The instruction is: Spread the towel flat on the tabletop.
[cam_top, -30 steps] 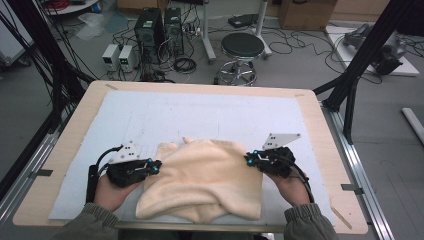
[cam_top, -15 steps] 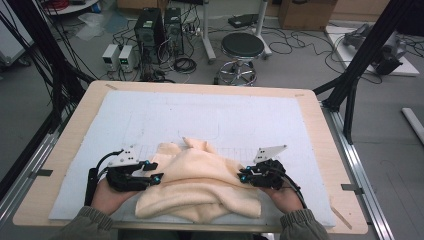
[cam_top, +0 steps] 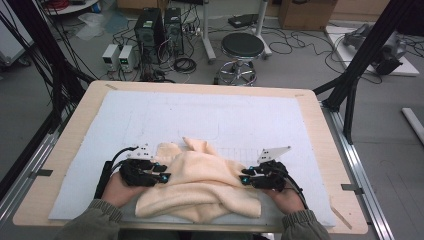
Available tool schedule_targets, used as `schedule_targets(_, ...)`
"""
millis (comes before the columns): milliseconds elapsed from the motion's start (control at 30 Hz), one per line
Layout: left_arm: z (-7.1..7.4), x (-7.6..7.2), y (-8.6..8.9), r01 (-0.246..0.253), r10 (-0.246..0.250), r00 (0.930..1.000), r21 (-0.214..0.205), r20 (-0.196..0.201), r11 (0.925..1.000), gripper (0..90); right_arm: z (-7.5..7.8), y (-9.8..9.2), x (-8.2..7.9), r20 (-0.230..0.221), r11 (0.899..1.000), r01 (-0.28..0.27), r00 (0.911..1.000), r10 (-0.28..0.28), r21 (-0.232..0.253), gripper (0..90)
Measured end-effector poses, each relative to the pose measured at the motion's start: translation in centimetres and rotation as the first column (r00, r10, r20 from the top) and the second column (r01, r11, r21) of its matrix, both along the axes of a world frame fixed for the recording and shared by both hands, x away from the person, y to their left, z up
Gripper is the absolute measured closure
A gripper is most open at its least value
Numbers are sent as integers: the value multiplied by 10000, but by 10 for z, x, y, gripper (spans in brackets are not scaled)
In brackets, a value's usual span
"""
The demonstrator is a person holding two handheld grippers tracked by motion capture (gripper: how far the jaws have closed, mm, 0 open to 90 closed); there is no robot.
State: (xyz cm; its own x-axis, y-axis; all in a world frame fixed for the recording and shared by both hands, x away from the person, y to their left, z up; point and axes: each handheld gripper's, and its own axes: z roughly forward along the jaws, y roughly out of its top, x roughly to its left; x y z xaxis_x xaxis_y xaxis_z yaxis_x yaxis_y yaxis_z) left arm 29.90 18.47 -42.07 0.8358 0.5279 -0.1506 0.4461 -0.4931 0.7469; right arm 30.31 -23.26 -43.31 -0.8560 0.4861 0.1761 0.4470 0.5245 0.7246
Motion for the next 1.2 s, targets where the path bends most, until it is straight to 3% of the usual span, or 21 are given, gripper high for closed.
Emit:
schedule_targets(100, 2, -2, 2, -109, 109, 9998, -53, 149, 9999, 800, 3, 4, -1, 214, 9994, -158, 9996, 164, -296, 812)
schedule_targets(167, 4, -4, 2, -218, 219, 9989, -29, 414, 9998, 832, 7, 4, 0, 376, 9994, -139, 9992, 151, -303, 820)
schedule_targets(233, 7, -6, 4, -347, 354, 9972, -125, 656, 9993, 840, 14, 3, -1, 567, 9997, -80, 9983, 94, -242, 822)
schedule_targets(333, 13, -5, 8, -374, 400, 9973, -432, 614, 9984, 841, 27, 1, -1, 951, 9999, -55, 9954, 64, -97, 826)
schedule_targets(667, 42, -3, 16, -910, 1094, 9842, -1323, 1393, 9870, 841, 62, -4, 5, 1713, 9993, 54, 9851, -117, 375, 826)
schedule_targets(800, 50, 1, 18, -1106, 1381, 9784, -1747, 1540, 9784, 840, 72, -4, 7, 2000, 9986, -24, 9798, -81, 523, 827)
schedule_targets(1000, 64, 12, 21, -1286, 1722, 9705, -2423, 1686, 9616, 840, 83, -8, 15, 2327, 9922, -3, 9721, -290, 1249, 828)
schedule_targets(1067, 70, 18, 20, -1316, 1770, 9680, -2408, 1777, 9616, 839, 86, -10, 21, 2355, 9900, 39, 9711, -374, 1411, 828)
schedule_targets(1200, 83, 30, 19, -1424, 2018, 9614, -2890, 1872, 9467, 839, 95, -11, 32, 2395, 9847, 79, 9696, -500, 1739, 830)
